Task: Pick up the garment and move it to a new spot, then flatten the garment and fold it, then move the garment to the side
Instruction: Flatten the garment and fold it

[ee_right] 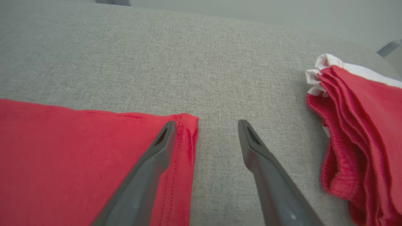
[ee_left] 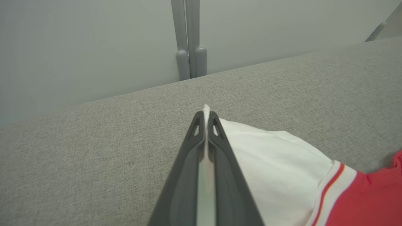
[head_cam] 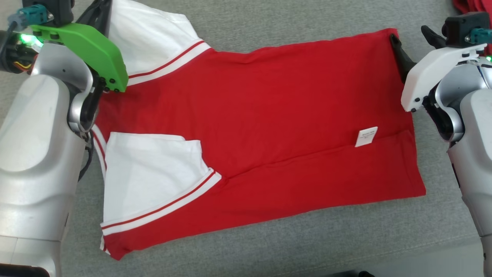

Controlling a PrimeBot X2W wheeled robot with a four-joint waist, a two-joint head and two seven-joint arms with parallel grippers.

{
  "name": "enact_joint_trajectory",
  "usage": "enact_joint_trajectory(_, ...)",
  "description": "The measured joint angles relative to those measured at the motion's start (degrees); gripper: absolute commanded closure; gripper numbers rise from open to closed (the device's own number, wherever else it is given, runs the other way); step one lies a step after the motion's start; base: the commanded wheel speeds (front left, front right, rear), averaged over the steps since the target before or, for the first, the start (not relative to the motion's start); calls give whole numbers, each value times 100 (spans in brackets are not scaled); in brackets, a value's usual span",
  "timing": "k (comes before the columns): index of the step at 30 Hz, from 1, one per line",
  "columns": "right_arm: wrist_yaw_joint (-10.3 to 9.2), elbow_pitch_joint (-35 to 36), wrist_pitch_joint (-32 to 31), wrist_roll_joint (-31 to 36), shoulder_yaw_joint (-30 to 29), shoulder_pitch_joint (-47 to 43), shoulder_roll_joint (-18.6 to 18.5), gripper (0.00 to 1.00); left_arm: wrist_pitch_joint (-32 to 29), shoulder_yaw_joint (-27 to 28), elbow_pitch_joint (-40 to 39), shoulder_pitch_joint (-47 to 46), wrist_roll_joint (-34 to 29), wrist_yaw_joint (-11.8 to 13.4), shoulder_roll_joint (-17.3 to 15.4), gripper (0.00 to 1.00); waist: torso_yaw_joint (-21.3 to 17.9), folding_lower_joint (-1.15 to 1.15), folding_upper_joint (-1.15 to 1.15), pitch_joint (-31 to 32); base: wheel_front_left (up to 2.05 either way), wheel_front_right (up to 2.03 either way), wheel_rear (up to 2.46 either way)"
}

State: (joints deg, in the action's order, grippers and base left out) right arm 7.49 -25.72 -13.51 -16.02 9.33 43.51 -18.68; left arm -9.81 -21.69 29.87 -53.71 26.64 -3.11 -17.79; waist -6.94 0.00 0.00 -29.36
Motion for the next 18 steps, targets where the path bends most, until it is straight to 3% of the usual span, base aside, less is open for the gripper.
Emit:
enact_joint_trajectory(6, 0, -694, -296, -165, 396, 372, -131, 0, 27, -34, -304, 142, 79, 16, 35, 100, 219, 0, 0, 5, 0, 0, 0)
enact_joint_trajectory(10, 0, -955, -355, -379, 652, 594, -218, 50, 32, -41, -413, 183, 103, 46, 40, 100, 280, 0, 0, 4, 0, 0, 0)
enact_joint_trajectory(12, 2, -1056, -346, -463, 771, 687, -246, 65, 40, -41, -452, 215, 111, 59, 38, 100, 294, 0, 0, 1, 0, 0, 0)
enact_joint_trajectory(15, 5, -1204, -300, -565, 916, 793, -303, 100, 87, -34, -508, 281, 149, 63, 35, 100, 310, 0, 0, 11, 0, 0, 0)
enact_joint_trajectory(18, 5, -1296, -136, -634, 995, 823, -335, 100, 204, -16, -616, 391, 177, 63, 18, 100, 316, 0, 0, 52, 0, 0, 0)
